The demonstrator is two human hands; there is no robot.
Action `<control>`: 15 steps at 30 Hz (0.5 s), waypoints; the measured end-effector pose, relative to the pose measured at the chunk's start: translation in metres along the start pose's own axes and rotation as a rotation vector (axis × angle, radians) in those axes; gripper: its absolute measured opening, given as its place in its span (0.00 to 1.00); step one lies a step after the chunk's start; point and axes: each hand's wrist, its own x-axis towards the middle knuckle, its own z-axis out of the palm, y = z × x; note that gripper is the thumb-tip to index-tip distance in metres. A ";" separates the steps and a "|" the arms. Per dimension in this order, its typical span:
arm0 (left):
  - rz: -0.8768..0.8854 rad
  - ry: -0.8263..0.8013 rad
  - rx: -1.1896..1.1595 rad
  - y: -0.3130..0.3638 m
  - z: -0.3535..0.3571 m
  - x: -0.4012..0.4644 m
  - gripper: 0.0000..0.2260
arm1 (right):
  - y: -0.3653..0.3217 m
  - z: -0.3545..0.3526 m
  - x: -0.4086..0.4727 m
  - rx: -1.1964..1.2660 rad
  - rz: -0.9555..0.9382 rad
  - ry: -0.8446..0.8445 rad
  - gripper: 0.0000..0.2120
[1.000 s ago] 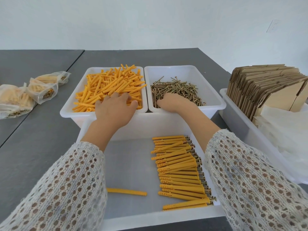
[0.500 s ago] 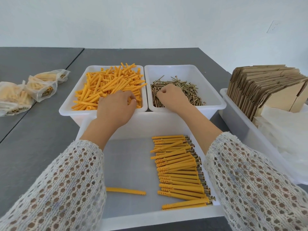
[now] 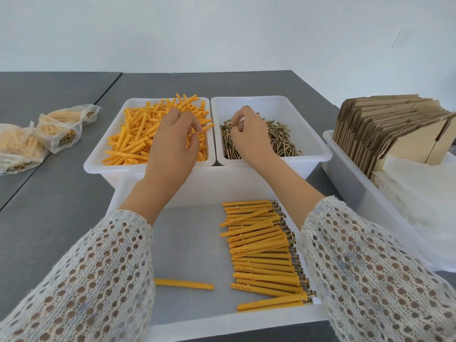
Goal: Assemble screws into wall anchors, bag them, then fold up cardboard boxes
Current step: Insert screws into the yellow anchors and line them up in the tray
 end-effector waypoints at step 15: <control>0.021 -0.179 -0.194 0.007 0.014 -0.006 0.20 | -0.011 0.001 -0.005 0.133 0.084 -0.075 0.17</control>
